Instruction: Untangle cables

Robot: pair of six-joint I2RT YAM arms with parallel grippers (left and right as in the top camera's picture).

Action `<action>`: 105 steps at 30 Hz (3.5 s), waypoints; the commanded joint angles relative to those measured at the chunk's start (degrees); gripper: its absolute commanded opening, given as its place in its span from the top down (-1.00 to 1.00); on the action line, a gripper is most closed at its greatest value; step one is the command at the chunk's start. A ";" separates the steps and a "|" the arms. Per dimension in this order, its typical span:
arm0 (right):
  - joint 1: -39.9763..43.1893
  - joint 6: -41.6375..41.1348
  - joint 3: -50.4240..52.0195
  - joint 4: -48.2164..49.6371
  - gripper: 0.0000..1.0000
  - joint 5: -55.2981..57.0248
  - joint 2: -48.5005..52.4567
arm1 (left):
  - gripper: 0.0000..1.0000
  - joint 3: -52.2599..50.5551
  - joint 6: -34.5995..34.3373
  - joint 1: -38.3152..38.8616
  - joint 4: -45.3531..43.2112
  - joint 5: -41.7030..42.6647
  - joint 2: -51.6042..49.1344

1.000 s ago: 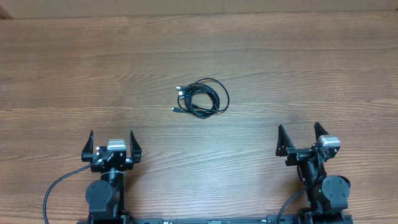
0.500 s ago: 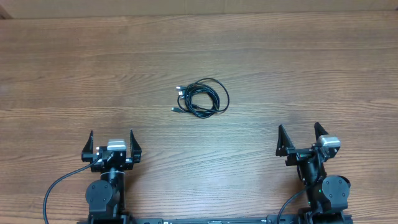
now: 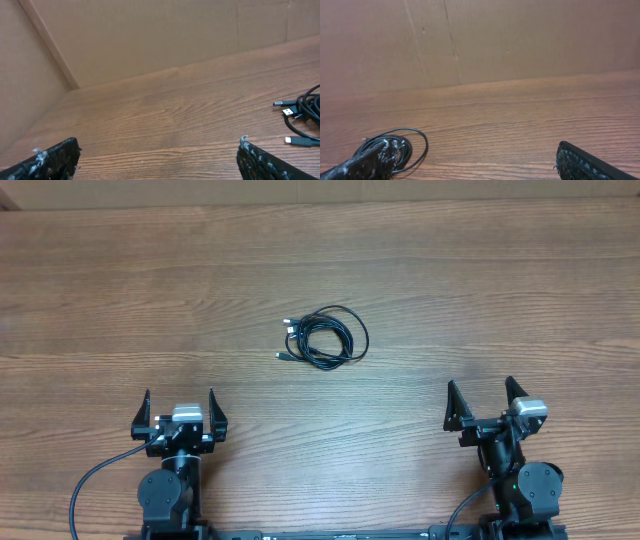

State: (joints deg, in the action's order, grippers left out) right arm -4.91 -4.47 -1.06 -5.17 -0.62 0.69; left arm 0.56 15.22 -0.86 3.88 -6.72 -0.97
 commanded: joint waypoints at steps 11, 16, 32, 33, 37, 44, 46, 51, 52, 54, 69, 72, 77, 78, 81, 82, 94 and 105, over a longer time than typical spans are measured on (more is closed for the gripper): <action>-0.28 -0.26 0.59 0.31 -1.00 -0.13 -0.52 | -0.99 -0.28 -0.15 -0.24 -0.02 1.81 0.50; -0.28 -0.31 0.59 0.33 -1.00 -0.11 -0.52 | -0.99 -0.28 -9.03 -0.24 0.22 3.56 0.50; -0.26 -3.74 -8.02 -12.35 -0.99 2.73 2.75 | -0.99 9.62 -21.22 -0.24 14.40 6.60 -1.75; -0.26 -4.42 -8.72 -13.16 -1.00 2.73 3.67 | -0.99 11.04 -21.24 -0.24 15.76 6.75 -2.62; -0.26 -7.50 -13.25 -16.72 -1.00 2.69 10.05 | -0.99 16.65 -21.22 -0.24 19.39 7.67 -8.04; -0.28 -7.56 -24.11 -20.13 -1.00 2.40 25.18 | -0.99 27.80 -21.22 -0.24 26.38 11.45 -23.28; -0.28 -7.56 -27.93 -22.23 -1.00 1.92 30.05 | -0.99 31.76 -21.22 -0.24 29.31 12.52 -28.30; -0.28 -7.56 -40.37 -33.44 -1.00 1.81 43.17 | -0.99 43.34 -21.27 -0.24 40.19 17.35 -41.00; -0.28 -7.54 -42.77 -35.89 -1.00 1.84 45.20 | -0.99 45.18 -21.24 -0.24 42.64 17.29 -42.97; -0.22 -7.52 -48.41 -41.44 -1.00 1.88 49.94 | -0.99 48.76 -21.24 -0.24 47.67 17.00 -47.12; -0.22 -7.54 -54.62 -38.73 -1.00 -5.90 59.39 | -1.00 51.69 -29.22 -0.24 49.99 22.08 -61.51; -0.22 -7.54 -54.62 -38.62 -1.00 -5.90 59.41 | -0.98 53.16 -28.30 0.31 45.07 23.12 -62.71; -0.22 -7.54 -54.62 -38.62 -1.00 -5.90 59.41 | -0.96 59.71 -28.28 5.70 38.58 14.12 -65.18; -0.22 -7.54 -54.62 -38.64 -1.00 -5.90 59.41 | -0.95 60.67 -28.28 7.21 36.63 12.26 -66.01; -0.22 -7.54 -54.62 -38.64 -1.00 -5.90 59.41 | -0.86 61.22 -28.33 11.87 29.83 9.46 -69.13; -0.22 -7.54 -54.62 -38.64 -1.00 -5.90 59.41 | -0.82 61.22 -28.35 12.98 28.48 9.46 -70.16; -0.22 -7.54 -54.62 -38.91 -1.00 -5.92 59.41 | -0.55 61.22 -29.94 23.32 15.02 6.82 -90.62; -0.22 -7.56 -54.62 -39.08 -1.00 -5.92 59.41 | -0.48 61.22 -37.99 25.31 10.97 6.67 -102.16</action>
State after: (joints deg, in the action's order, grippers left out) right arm -4.91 -11.84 -54.33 -44.45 -6.17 60.49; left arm 61.39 -19.64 22.94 15.66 0.69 -101.19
